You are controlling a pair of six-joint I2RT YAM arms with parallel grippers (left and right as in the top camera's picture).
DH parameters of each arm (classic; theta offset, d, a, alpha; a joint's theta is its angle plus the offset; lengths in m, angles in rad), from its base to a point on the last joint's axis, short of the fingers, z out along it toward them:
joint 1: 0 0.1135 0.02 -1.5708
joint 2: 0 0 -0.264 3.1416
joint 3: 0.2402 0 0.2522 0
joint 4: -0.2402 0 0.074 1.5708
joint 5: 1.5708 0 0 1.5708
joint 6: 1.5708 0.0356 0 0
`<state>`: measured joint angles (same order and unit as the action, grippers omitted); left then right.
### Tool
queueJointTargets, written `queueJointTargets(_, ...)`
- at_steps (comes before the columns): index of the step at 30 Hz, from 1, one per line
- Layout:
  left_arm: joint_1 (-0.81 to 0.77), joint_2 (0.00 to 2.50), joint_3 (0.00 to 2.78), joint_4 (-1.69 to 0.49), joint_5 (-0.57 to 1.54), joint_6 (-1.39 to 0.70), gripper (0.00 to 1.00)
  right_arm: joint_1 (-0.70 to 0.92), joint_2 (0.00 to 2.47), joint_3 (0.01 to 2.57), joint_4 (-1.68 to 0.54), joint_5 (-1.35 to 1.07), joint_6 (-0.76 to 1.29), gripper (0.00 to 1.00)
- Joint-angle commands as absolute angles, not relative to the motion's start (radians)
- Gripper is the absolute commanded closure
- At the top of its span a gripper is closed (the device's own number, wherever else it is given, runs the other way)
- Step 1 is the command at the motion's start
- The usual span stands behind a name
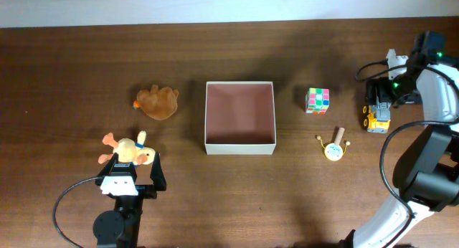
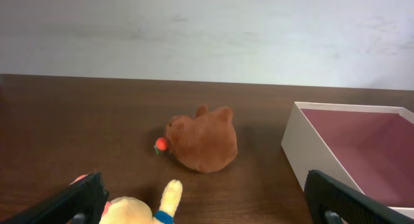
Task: Pack container
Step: 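Lower the right gripper and grasp the toy truck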
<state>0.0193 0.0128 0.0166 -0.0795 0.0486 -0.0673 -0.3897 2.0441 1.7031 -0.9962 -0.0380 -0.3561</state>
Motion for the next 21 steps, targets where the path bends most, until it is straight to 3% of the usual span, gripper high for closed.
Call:
queueJointTargets(1,0.023,0.005,0.01,-0.08,0.045,-0.052,0.01,-0.421,2.078,1.678,-1.002,-0.096,-0.377,0.01)
queueJointTargets(17,0.023,0.005,0.01,-0.08,0.045,-0.052,0.01,-0.439,2.087,1.455,-0.867,-0.208,-0.381,0.0)
queueJointTargets(21,0.023,0.005,0.01,-0.08,0.045,-0.052,0.01,-0.439,2.086,1.455,-0.859,-0.214,-0.381,0.13)
